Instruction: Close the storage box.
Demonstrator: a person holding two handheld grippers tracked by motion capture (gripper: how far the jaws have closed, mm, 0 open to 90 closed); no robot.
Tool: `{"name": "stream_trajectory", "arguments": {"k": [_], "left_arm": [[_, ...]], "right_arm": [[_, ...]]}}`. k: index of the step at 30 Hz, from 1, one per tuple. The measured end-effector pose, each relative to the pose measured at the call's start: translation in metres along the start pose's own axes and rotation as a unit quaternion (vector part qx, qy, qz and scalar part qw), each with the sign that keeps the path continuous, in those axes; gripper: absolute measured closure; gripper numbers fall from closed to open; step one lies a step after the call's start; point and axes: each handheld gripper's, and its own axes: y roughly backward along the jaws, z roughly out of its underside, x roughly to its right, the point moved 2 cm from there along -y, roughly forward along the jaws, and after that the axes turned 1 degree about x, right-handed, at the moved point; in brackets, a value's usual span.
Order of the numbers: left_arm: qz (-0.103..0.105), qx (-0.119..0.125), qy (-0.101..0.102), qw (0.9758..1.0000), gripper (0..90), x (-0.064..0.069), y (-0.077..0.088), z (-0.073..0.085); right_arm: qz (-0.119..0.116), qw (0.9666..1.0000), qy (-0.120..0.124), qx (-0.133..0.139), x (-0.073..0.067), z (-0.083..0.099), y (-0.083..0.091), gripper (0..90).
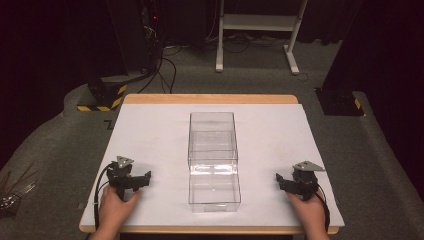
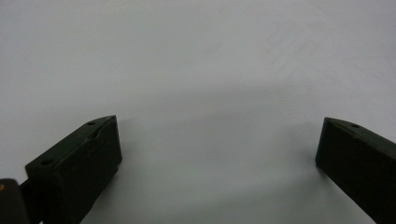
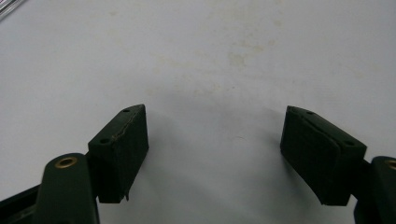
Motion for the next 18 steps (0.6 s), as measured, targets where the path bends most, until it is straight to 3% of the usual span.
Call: {"name": "stream_trajectory", "arguments": {"k": [18], "left_arm": [[0.001,0.0,0.0,1.0,0.4,-0.0001,-0.0001,0.0]], "right_arm": [[0.004,1.0,-0.002,-0.008,-0.0006,-0.0013,-0.0004,23.1]]}}
